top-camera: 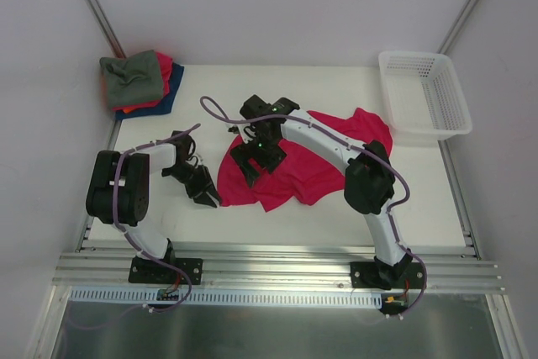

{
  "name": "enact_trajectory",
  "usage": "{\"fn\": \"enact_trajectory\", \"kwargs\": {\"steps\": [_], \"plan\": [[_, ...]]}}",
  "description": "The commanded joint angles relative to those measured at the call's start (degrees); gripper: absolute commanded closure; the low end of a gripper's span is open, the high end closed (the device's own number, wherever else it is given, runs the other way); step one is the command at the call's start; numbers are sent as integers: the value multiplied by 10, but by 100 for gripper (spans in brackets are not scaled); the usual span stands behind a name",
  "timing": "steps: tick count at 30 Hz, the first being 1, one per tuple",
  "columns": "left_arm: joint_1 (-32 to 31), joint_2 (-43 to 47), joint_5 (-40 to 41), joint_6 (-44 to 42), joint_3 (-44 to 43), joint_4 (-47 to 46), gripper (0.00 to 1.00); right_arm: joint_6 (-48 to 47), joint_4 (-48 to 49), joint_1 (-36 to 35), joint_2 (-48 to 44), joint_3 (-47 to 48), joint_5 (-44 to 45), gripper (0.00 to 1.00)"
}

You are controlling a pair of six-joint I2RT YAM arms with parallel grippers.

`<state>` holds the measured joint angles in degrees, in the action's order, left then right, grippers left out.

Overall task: Fold and stack the t-shirts
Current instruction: Flatten out the tshirt

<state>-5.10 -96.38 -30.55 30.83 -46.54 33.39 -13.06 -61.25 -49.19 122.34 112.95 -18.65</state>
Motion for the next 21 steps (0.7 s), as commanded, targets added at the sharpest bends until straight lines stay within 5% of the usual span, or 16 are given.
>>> {"fn": "enact_trajectory", "kwargs": {"steps": [1,21], "plan": [[-6,-11,69,-11,-6,-29,72,9,-3,1,-11,17,1,10],[-6,58,67,-9,15,-28,71,15,-4,1,3,30,-5,10]]}}
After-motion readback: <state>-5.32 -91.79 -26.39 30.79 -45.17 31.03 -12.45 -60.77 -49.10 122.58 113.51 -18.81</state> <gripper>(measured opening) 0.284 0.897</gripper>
